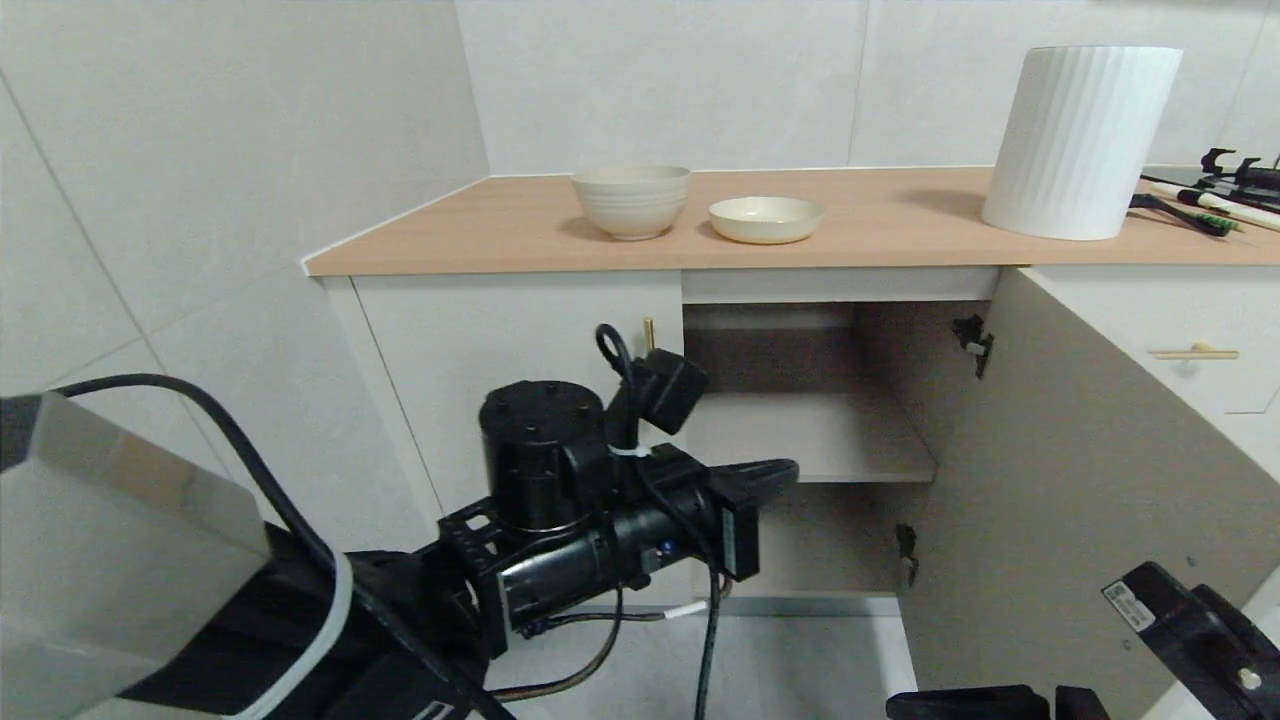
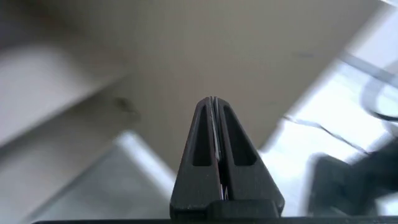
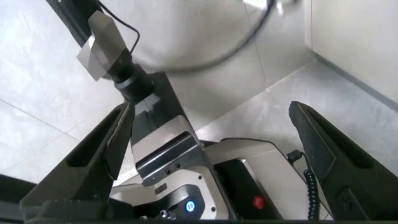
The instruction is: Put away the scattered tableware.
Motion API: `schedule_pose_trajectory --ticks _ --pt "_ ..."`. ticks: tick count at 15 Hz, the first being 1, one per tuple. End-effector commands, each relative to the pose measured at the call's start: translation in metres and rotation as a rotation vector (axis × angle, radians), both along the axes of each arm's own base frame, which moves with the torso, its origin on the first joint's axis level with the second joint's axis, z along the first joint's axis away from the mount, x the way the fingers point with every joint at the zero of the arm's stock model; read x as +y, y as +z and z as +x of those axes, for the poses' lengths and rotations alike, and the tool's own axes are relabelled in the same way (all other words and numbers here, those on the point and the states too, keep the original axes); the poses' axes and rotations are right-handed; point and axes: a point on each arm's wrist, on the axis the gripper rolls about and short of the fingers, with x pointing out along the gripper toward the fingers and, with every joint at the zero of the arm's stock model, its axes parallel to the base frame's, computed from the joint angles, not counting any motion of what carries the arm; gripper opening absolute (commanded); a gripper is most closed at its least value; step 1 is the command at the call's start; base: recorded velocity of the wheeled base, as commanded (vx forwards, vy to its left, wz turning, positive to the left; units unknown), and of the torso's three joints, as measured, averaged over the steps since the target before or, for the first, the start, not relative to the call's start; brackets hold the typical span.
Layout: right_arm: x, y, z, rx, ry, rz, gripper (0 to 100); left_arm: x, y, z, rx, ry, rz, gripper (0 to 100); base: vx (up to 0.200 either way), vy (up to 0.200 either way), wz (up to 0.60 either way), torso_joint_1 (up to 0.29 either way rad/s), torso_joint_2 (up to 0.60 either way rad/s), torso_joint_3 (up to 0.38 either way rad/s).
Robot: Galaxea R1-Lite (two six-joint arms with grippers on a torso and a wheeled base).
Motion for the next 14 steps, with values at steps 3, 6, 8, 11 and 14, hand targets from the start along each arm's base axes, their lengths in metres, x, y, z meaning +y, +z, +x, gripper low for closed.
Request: schedule_pose_trajectory --ticks 3,6,8,11,14 --pt "0.027 0.021 0.035 -0.044 -0.097 0.041 100 0.085 0.026 -0.01 -0.054 0.258 -0.025 0 0.0 0.0 0.0 0.0 0.0 0.0" --pt "0.043 0.042 0.088 -0.078 -0.213 0.061 100 0.129 0.051 -0.026 -0.068 0.388 -0.026 0 0.0 0.0 0.0 0.0 0.0 0.0" --pt "0.046 0.047 0.121 -0.155 -0.265 -0.048 100 0.151 0.066 -0.052 0.001 0.424 0.025 0 0.0 0.0 0.0 0.0 0.0 0.0" --pt "0.045 0.099 0.133 -0.181 -0.315 -0.099 100 0.169 0.094 -0.076 0.045 0.451 0.057 0 0.0 0.0 0.0 0.0 0.0 0.0" --pt "0.03 0.129 0.115 -0.155 -0.335 -0.128 100 0.174 0.103 -0.082 0.026 0.467 0.041 0 0.0 0.0 0.0 0.0 0.0 0.0"
